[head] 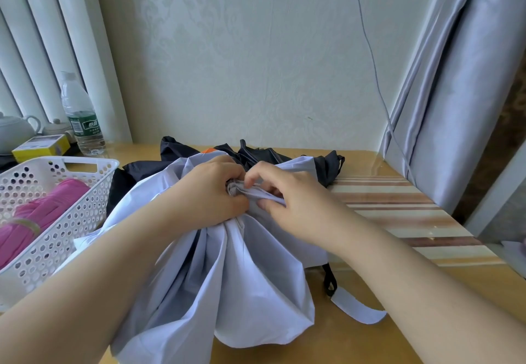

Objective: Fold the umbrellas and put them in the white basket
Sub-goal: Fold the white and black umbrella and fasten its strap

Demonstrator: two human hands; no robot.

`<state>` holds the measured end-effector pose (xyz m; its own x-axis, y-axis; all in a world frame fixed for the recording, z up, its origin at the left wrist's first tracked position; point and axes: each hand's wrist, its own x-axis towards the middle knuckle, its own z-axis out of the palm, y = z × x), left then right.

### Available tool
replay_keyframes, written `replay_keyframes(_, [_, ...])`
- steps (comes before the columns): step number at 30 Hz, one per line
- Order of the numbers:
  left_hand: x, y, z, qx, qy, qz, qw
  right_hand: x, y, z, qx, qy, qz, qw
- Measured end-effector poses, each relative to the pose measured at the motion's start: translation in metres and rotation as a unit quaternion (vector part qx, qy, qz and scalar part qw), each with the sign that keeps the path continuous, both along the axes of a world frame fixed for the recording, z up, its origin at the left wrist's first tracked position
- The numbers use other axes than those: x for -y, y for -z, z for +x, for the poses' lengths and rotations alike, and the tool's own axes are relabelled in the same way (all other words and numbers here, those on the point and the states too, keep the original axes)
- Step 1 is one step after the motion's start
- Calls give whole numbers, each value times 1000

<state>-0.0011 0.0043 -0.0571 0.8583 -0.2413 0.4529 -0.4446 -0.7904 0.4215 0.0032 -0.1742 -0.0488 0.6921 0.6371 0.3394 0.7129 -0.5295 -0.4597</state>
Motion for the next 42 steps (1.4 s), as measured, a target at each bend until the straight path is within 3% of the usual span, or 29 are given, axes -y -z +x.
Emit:
replay_keyframes(4, [2, 0, -1, -9, -4, 0, 1000, -4, -5, 2, -103, -10, 42, 994])
replay_keyframes(9, [5, -2, -3, 9, -3, -4, 1000, -7, -5, 3, -137, -3, 55, 989])
replay_keyframes(14, [4, -5, -5, -13, -13, 11, 1000, -6, -1, 2, -132, 26, -37, 990])
replay_keyframes(18, [3, -7, -4, -37, -22, 21, 999, 5, -5, 2, -66, 54, -39, 996])
replay_keyframes(23, [1, -10, -6, -37, -31, 18, 999, 14, 3, 2, -88, 56, 84, 991])
replay_keyframes(26, [-1, -11, -8, -43, -17, 25, 999, 14, 7, 5, -107, 64, 91, 988])
replay_keyframes(29, [-5, -15, -10, -79, 18, 26, 996, 17, 8, 11, -142, 84, 158, 974])
replay_keyframes(34, [-5, -13, -6, -79, 34, 21, 996, 19, 14, 9, -55, 154, 136, 977])
replay_keyframes(37, [-8, -10, -3, -44, 5, 9, 999, 37, 14, -6, 34, 187, 223, 956])
replay_keyframes(39, [-14, -8, -1, -25, -11, 8, 1000, 61, 16, -15, -9, 278, 237, 931])
replay_keyframes(42, [-19, -9, 1, -26, -27, 15, 999, 87, 28, -20, -277, 341, 152, 885])
